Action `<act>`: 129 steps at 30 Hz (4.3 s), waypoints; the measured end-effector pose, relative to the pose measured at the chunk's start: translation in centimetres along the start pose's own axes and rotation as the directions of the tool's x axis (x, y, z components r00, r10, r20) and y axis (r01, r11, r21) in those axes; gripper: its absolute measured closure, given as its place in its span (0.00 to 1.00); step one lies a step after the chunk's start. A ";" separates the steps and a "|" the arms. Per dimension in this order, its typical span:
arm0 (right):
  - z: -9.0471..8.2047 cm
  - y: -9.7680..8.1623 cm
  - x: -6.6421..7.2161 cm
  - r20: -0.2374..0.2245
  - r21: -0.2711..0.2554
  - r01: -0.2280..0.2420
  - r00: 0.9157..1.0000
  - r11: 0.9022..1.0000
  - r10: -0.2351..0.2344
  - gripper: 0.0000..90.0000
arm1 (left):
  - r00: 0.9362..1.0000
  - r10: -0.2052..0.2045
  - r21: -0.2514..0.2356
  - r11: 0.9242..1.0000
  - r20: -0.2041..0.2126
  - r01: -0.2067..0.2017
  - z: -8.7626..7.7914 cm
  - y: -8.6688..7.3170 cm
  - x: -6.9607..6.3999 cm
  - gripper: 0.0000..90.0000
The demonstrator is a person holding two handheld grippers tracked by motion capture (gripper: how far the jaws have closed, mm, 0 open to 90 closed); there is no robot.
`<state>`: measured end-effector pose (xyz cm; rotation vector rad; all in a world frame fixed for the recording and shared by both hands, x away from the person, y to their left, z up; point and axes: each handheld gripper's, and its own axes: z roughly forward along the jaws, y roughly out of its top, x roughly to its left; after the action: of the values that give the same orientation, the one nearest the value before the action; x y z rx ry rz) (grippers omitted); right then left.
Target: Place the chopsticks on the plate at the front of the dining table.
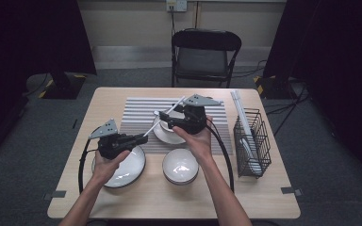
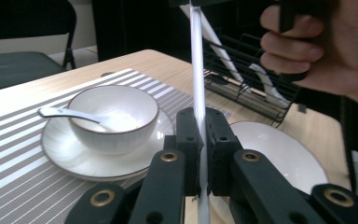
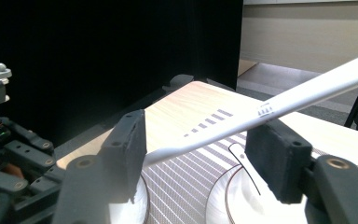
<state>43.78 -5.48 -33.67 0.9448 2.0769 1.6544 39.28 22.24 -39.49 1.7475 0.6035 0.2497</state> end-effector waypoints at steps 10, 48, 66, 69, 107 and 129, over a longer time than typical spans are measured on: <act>-0.7 -0.3 -0.3 -0.002 -0.008 0.003 1.000 1.000 -0.003 0.37 | 1.000 0.004 -0.005 1.000 -0.009 -0.004 -0.1 0.1 -0.1 0.96; -2.3 -5.8 -3.7 0.084 0.136 -0.047 0.996 0.990 0.036 0.35 | 0.997 -0.020 0.020 1.000 -0.078 0.022 -2.2 0.3 4.0 0.96; -3.2 -8.9 -5.4 0.141 0.193 -0.105 0.987 0.976 0.078 0.37 | 0.994 -0.013 0.054 0.998 -0.107 0.019 -0.8 1.4 6.4 0.96; -3.3 -9.4 -5.6 0.155 0.209 -0.095 0.986 0.973 0.063 0.37 | 0.993 -0.027 0.051 0.998 -0.115 0.033 -0.6 1.9 7.2 0.96; -2.5 -14.5 -7.7 0.260 0.357 -0.116 0.965 0.927 0.021 0.33 | 0.976 -0.131 0.124 0.980 -0.171 0.154 2.8 -0.7 11.5 0.96; -2.2 -16.4 -7.6 0.304 0.399 -0.094 0.952 0.912 -0.035 0.31 | 0.964 -0.170 0.214 0.953 -0.204 0.213 4.5 -3.4 12.5 0.96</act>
<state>43.08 -13.99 -49.76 1.2749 2.2309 1.0080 51.04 25.44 -45.76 1.8885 0.9655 0.2105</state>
